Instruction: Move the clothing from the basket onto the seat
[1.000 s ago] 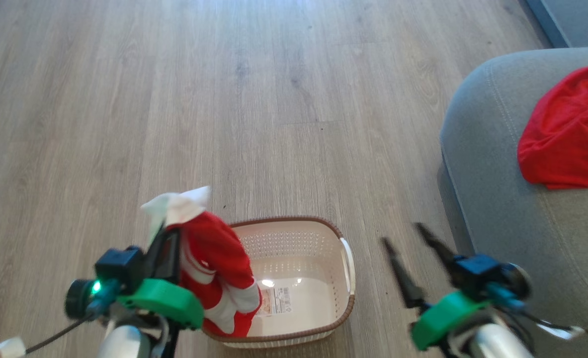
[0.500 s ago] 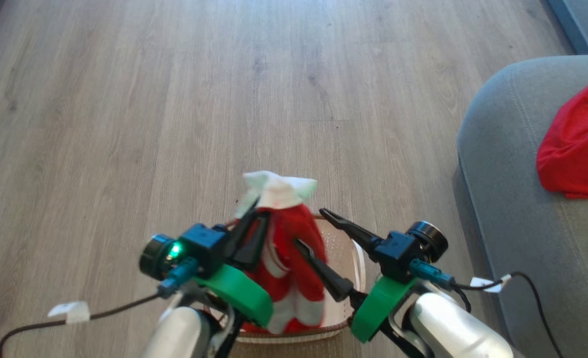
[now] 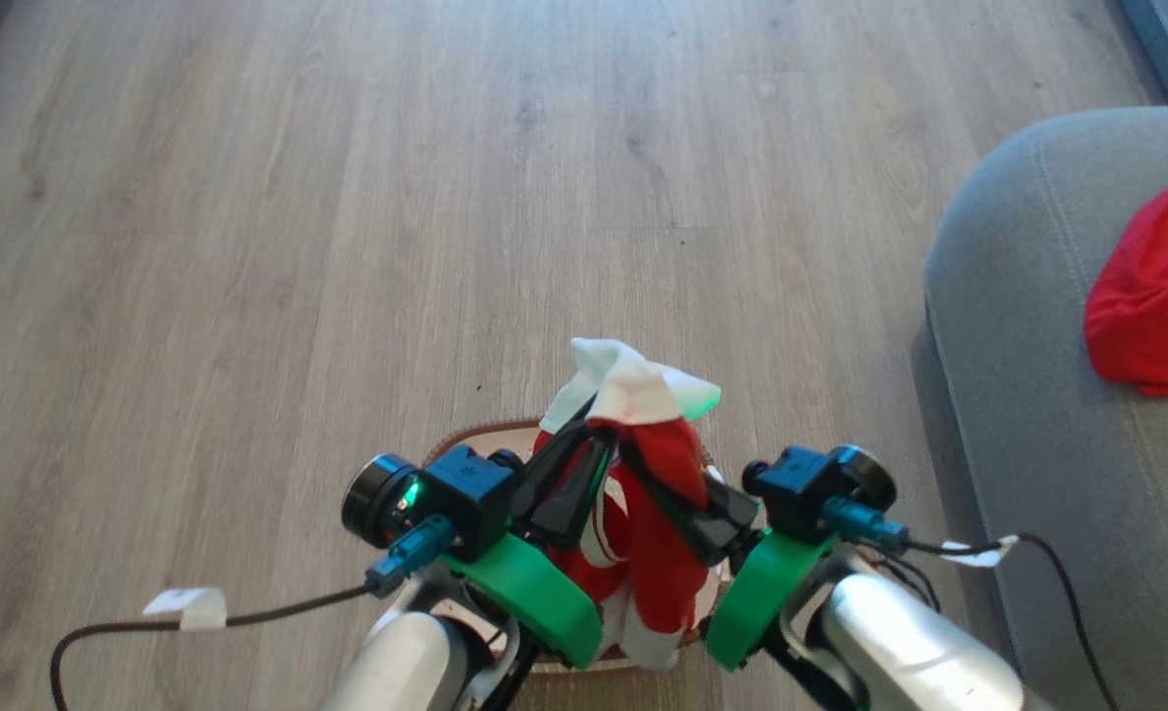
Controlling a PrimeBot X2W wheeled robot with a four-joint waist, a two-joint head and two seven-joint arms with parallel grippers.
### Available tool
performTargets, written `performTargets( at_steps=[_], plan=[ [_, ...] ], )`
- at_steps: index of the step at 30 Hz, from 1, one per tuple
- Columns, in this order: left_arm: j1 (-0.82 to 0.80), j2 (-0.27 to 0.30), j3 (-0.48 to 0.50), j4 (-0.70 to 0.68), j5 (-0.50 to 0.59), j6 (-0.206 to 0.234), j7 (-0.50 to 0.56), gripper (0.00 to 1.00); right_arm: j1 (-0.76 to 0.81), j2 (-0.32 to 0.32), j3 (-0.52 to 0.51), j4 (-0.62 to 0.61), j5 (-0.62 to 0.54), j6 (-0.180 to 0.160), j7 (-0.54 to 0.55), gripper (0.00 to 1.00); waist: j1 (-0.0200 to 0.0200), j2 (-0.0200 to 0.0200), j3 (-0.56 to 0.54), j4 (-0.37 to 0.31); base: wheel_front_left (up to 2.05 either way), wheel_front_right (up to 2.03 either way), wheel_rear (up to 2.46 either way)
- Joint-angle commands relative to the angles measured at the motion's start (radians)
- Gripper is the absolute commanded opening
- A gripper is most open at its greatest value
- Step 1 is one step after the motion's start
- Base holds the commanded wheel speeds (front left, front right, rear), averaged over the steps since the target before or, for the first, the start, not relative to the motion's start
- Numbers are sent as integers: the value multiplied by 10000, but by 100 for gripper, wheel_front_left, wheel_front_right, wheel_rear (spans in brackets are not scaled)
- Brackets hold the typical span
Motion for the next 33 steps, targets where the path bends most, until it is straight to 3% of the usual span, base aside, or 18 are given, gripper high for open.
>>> performTargets(
  at_steps=[1,3,5,6,20,33],
  plan=[
    [-520,-65,372,-265,-102,59,-111,18,-309,-10,-77,-337,120,67,-95,0,-1,0,20,-68,0,0,0],
    [-472,-26,431,-66,-145,85,-201,43,-258,-69,-309,-479,252,67,-95,0,-1,0,18,-174,0,0,0],
    [-445,4,492,149,-159,113,-387,87,-205,-190,-609,-657,333,67,-95,0,-1,0,28,-307,0,0,0],
    [-429,12,501,282,-174,109,-474,100,-177,-269,-789,-754,345,67,-95,0,-1,0,38,-375,0,0,0],
    [-192,-1,262,1758,-184,-16,-1445,100,838,-1402,-3527,-2005,158,67,-95,0,-1,0,19,-1725,0,0,0],
    [-440,-101,-469,1955,-155,-212,-1632,100,1490,-1363,-4670,-2649,-81,67,-95,0,-1,0,767,-2933,0,0,0]
  ],
)
